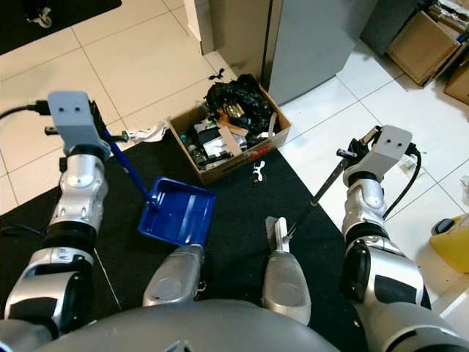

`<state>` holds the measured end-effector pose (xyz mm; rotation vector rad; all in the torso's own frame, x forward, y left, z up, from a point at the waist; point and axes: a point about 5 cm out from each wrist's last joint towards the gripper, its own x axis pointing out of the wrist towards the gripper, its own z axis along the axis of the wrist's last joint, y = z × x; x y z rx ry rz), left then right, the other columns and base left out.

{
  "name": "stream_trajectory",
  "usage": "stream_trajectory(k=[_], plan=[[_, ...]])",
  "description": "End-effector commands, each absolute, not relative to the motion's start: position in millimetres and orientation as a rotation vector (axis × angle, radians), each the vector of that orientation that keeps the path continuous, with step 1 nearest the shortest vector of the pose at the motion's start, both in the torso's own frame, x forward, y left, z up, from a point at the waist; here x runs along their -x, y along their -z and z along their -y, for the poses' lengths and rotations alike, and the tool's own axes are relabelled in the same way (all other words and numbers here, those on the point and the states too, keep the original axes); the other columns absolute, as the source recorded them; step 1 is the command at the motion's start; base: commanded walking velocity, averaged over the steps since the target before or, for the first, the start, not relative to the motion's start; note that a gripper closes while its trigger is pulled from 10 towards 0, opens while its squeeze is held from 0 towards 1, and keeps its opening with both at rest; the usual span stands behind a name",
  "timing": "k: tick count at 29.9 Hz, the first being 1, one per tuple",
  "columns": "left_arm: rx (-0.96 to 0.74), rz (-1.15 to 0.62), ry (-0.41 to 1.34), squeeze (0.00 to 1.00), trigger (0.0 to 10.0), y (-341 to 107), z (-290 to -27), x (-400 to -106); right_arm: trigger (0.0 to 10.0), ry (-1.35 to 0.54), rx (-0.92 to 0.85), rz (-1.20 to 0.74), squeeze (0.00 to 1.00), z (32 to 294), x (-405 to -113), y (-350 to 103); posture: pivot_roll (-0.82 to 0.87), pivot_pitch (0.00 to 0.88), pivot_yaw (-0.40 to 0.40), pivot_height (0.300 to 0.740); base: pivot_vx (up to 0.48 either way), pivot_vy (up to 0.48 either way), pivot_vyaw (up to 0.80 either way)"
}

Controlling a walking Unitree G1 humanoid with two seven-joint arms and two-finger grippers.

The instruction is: Sweep floor

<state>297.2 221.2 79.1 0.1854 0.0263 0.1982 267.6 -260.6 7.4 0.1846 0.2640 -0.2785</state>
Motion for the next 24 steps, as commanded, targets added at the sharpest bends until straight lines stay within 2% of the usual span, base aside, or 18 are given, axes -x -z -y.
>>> stream_trajectory(k=[1, 8, 16, 24], plan=[[-0.154, 0.045, -0.192, 0.0, 10.0, -97, -215, -305, 10.0, 0.292, -0.161, -0.353, 0.0, 265, -253, 6, 0.13, 0.0, -0.016, 0.74, 0.0, 0.0, 0.0], [-0.12, 0.107, -0.161, 0.0, 10.0, -118, -209, -314, 10.0, 0.297, -0.157, -0.356, 0.0, 267, -254, 5, 0.13, 0.0, -0.029, 0.74, 0.0, 0.0, 0.0], [-0.019, -0.061, 0.037, 0.0, 10.0, -85, -172, -299, 10.0, 0.335, -0.158, -0.345, 0.0, 273, -253, 4, 0.13, 0.0, -0.037, 0.74, 0.0, 0.0, 0.0], [0.003, -0.072, 0.153, 0.0, 10.0, -81, -149, -286, 10.0, 0.383, -0.173, -0.256, 0.0, 275, -258, -6, 0.13, 0.0, -0.047, 0.74, 0.0, 0.0, 0.0]])
